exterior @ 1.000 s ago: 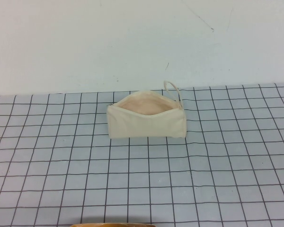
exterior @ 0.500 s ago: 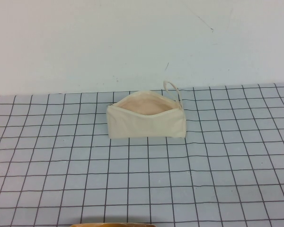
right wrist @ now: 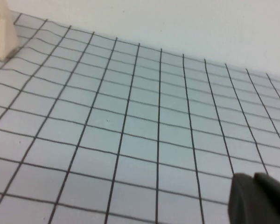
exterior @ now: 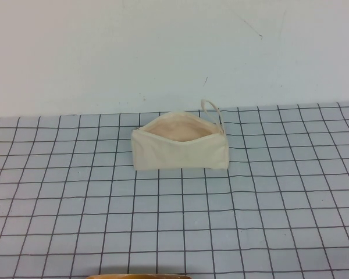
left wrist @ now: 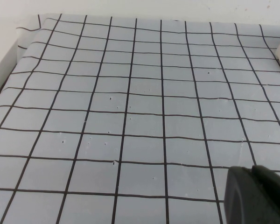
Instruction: Put eraser into pencil case
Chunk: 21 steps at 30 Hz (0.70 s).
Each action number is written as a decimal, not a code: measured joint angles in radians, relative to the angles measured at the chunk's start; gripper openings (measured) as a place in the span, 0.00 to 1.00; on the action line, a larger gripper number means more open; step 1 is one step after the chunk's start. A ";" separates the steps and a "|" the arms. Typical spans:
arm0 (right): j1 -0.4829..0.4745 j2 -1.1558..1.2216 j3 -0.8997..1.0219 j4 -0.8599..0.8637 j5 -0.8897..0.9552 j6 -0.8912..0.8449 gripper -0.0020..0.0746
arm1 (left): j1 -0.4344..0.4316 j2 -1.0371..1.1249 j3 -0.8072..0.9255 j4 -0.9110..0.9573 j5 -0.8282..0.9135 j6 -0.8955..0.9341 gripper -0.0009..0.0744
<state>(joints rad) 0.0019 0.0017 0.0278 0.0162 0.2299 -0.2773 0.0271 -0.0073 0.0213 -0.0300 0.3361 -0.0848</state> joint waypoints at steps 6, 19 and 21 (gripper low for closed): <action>-0.014 -0.011 0.000 0.002 0.105 0.073 0.03 | 0.000 0.000 0.000 0.000 0.000 0.000 0.01; -0.016 -0.011 0.000 0.002 0.106 0.086 0.02 | 0.000 0.000 0.000 0.000 0.000 0.000 0.01; -0.016 -0.011 0.000 0.002 0.106 0.086 0.02 | 0.000 0.000 0.000 0.000 0.000 0.000 0.01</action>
<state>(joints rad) -0.0141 -0.0090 0.0278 0.0179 0.3358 -0.1916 0.0271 -0.0073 0.0213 -0.0300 0.3361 -0.0848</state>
